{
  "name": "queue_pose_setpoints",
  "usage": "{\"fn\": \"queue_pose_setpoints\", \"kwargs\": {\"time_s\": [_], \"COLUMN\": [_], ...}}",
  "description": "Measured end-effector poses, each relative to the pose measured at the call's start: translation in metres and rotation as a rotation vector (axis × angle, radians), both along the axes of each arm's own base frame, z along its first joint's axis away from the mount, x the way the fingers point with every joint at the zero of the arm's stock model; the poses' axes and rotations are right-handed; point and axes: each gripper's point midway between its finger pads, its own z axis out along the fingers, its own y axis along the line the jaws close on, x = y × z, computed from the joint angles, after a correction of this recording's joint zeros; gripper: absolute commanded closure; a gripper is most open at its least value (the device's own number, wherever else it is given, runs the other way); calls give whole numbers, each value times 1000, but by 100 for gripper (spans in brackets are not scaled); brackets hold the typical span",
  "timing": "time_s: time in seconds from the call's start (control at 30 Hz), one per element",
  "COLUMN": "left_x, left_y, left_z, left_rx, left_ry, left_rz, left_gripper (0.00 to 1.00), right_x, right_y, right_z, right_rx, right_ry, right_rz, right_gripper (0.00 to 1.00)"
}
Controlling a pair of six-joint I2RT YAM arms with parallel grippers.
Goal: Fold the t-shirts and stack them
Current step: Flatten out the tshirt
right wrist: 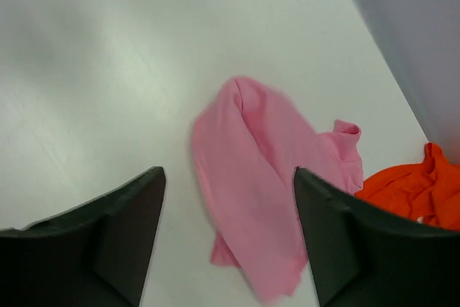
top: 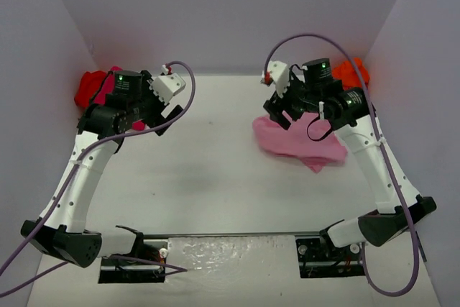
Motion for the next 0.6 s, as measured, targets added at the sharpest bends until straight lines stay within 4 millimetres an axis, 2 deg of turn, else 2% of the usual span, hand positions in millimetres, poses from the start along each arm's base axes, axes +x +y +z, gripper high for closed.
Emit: {"fn": "queue_pose_setpoints", "kwargs": {"time_s": [0.03, 0.1, 0.17, 0.23, 0.3, 0.43, 0.53, 0.6], "left_x": [-2, -5, -6, -5, -2, 8, 6, 1], "left_y": [1, 4, 3, 0, -9, -42, -80, -106], "left_z": [2, 6, 6, 3, -4, -29, -59, -81], "left_rx": [2, 3, 1, -1, -3, 51, 142, 202], "left_ry": [-6, -15, -15, 2, 34, 102, 148, 175], "left_rz": [2, 6, 4, -10, -35, -130, -233, -300], "left_gripper": [3, 3, 3, 3, 3, 3, 3, 3], "right_x": [-9, -24, -30, -22, -7, 40, 76, 89], "right_y": [5, 15, 19, 12, -3, -57, -129, -182], "right_z": [-13, -40, -67, -86, -97, -90, -71, -59], "right_rx": [-24, -74, -129, -187, -250, -327, -333, -338], "right_ry": [43, 128, 202, 228, 205, 67, -33, -86], "right_rz": [33, 88, 106, 51, -44, -335, -643, -844], "right_gripper": [18, 26, 25, 25, 25, 25, 23, 22]}}
